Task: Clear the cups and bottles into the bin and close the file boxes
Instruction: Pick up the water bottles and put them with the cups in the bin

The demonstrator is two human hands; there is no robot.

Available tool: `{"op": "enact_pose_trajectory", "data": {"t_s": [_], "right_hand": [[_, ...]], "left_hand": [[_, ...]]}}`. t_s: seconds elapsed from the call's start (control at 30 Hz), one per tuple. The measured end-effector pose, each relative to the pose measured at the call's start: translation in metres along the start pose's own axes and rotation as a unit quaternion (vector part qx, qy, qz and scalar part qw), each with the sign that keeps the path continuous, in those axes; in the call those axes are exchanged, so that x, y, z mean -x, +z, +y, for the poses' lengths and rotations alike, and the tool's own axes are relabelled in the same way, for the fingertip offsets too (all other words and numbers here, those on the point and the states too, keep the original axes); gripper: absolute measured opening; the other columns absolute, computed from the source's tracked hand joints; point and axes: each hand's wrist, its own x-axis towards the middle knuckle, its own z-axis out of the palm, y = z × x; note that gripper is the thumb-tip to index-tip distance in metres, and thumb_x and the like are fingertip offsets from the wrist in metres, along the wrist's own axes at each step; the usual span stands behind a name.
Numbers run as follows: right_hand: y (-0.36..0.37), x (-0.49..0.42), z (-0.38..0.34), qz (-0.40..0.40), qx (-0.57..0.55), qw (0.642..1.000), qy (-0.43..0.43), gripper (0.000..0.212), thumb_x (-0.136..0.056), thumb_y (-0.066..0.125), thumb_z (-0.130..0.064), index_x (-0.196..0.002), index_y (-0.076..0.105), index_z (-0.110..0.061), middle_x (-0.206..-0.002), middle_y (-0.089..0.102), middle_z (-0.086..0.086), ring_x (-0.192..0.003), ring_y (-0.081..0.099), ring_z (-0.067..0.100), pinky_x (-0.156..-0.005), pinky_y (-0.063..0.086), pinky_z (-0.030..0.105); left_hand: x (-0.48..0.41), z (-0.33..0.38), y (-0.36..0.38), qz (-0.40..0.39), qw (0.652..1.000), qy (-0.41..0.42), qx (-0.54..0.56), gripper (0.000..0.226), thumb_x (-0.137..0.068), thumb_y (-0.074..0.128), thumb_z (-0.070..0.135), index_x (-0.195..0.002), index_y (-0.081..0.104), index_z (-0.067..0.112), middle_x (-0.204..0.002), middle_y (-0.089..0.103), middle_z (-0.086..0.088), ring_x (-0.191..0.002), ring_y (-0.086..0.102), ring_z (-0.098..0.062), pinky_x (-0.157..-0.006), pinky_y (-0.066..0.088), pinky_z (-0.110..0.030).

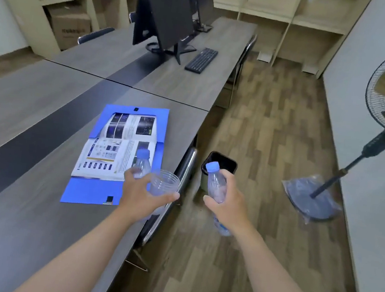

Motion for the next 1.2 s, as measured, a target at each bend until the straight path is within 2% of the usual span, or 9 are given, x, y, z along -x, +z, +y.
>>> {"op": "enact_pose_trajectory", "data": {"t_s": [0.1,0.27,0.47,0.6,0.73,0.87,0.93,1.0,1.2], "right_hand": [[-0.034,-0.036,0.038,0.013,-0.035,0.998,0.040,0.068,-0.082,0.074,-0.036,-0.133,0.034,-0.056,-0.099,0.061,-0.004,-0.090,0.062,0.015,-0.076,0.046,0.029],[-0.085,-0.103,0.083,0.021,-0.046,0.997,0.061,0.069,-0.085,0.074,-0.038,-0.141,0.035,-0.052,-0.091,0.055,-0.007,-0.084,0.060,0.013,-0.076,0.044,0.029],[-0.108,-0.170,0.121,-0.004,-0.064,0.995,0.079,0.066,-0.086,0.075,-0.033,-0.138,0.038,-0.050,-0.102,0.056,-0.010,-0.094,0.056,0.012,-0.075,0.041,0.018],[-0.100,-0.216,0.149,-0.034,-0.073,0.990,0.115,0.069,-0.086,0.075,-0.037,-0.141,0.036,-0.050,-0.118,0.056,-0.023,-0.109,0.057,0.012,-0.086,0.042,0.028],[-0.092,-0.270,0.173,-0.068,-0.064,0.986,0.141,0.073,-0.087,0.074,-0.042,-0.146,0.031,-0.047,-0.145,0.046,-0.022,-0.124,0.050,0.010,-0.095,0.042,0.033],[-0.086,-0.339,0.190,-0.072,-0.036,0.983,0.167,0.076,-0.083,0.075,-0.045,-0.146,0.031,-0.048,-0.143,0.048,-0.018,-0.125,0.052,0.014,-0.099,0.044,0.035],[-0.082,-0.379,0.194,-0.074,-0.017,0.981,0.180,0.076,-0.082,0.074,-0.042,-0.145,0.032,-0.047,-0.137,0.052,-0.016,-0.117,0.055,0.017,-0.092,0.044,0.034],[-0.070,-0.429,0.202,-0.089,-0.001,0.977,0.195,0.074,-0.081,0.073,-0.040,-0.143,0.033,-0.047,-0.130,0.056,-0.014,-0.112,0.059,0.020,-0.088,0.047,0.036],[-0.043,-0.530,0.221,-0.140,-0.011,0.968,0.208,0.088,-0.081,0.073,-0.054,-0.152,0.021,-0.046,-0.150,0.049,-0.003,-0.134,0.052,0.023,-0.109,0.044,0.043]], "left_hand": [[-0.042,0.025,0.058,-0.032,0.999,0.000,-0.006,0.077,-0.043,0.076,0.077,-0.105,0.067,0.033,-0.154,0.015,0.005,-0.131,0.034,-0.011,-0.100,0.031,-0.027],[-0.102,0.070,0.125,-0.038,0.999,-0.001,0.001,0.064,-0.046,0.069,0.079,-0.095,0.066,0.039,-0.138,0.023,0.005,-0.132,0.036,-0.012,-0.100,0.032,-0.025],[-0.158,0.083,0.174,-0.030,0.999,-0.011,-0.015,0.050,-0.048,0.078,0.074,-0.086,0.065,0.045,-0.147,0.019,0.008,-0.138,0.034,-0.016,-0.111,0.036,-0.032],[-0.199,0.080,0.199,-0.025,0.999,-0.029,-0.026,0.053,-0.048,0.076,0.077,-0.089,0.064,0.046,-0.149,0.017,0.011,-0.144,0.029,-0.021,-0.115,0.039,-0.042],[-0.247,0.077,0.226,-0.048,0.996,-0.055,-0.045,0.051,-0.056,0.078,0.074,-0.090,0.055,0.044,-0.156,0.014,0.006,-0.140,0.032,-0.024,-0.111,0.043,-0.042],[-0.309,0.078,0.250,-0.072,0.995,-0.061,-0.034,0.039,-0.070,0.085,0.061,-0.089,0.052,0.054,-0.158,0.015,0.000,-0.141,0.033,-0.026,-0.108,0.043,-0.040],[-0.343,0.075,0.259,-0.079,0.995,-0.062,-0.019,0.037,-0.066,0.085,0.064,-0.086,0.054,0.063,-0.155,0.016,0.004,-0.139,0.033,-0.025,-0.108,0.045,-0.040],[-0.383,0.069,0.267,-0.095,0.993,-0.069,-0.020,0.039,-0.061,0.081,0.071,-0.087,0.057,0.056,-0.150,0.015,0.010,-0.137,0.033,-0.024,-0.108,0.044,-0.039],[-0.438,0.048,0.292,-0.108,0.990,-0.092,-0.025,0.045,-0.054,0.078,0.077,-0.088,0.058,0.057,-0.140,0.016,0.017,-0.135,0.036,-0.022,-0.109,0.047,-0.043]]}}
